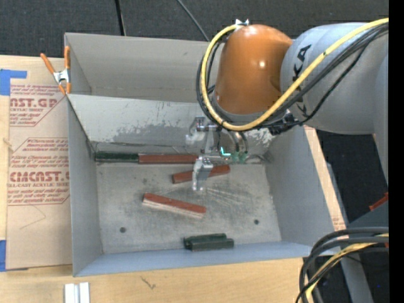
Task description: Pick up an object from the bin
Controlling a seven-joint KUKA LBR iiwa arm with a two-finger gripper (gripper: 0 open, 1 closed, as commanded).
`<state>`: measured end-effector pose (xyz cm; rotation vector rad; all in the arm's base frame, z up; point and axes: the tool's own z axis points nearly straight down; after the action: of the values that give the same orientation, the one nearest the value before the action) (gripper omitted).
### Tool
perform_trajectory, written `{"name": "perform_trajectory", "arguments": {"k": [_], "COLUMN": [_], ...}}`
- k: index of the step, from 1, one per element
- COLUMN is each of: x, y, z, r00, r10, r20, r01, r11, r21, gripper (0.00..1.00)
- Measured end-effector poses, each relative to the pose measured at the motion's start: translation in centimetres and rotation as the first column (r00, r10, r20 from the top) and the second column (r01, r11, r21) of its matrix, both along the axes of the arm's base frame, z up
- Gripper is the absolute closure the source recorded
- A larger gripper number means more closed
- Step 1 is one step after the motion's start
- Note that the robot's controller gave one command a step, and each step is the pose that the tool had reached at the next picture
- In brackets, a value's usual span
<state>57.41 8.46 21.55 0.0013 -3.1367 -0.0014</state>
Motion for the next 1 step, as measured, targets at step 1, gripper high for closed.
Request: {"name": "perform_trajectory", "arguments": {"k": [1], "x": [0.16], "y": [-0.04], "z": [0.34], "r00": [1.000], "r10": [0.000], "r20": [0.007], "r01": [0.000], "r11": [1.000], "r21": [0.000], "gripper": [0.00]}}
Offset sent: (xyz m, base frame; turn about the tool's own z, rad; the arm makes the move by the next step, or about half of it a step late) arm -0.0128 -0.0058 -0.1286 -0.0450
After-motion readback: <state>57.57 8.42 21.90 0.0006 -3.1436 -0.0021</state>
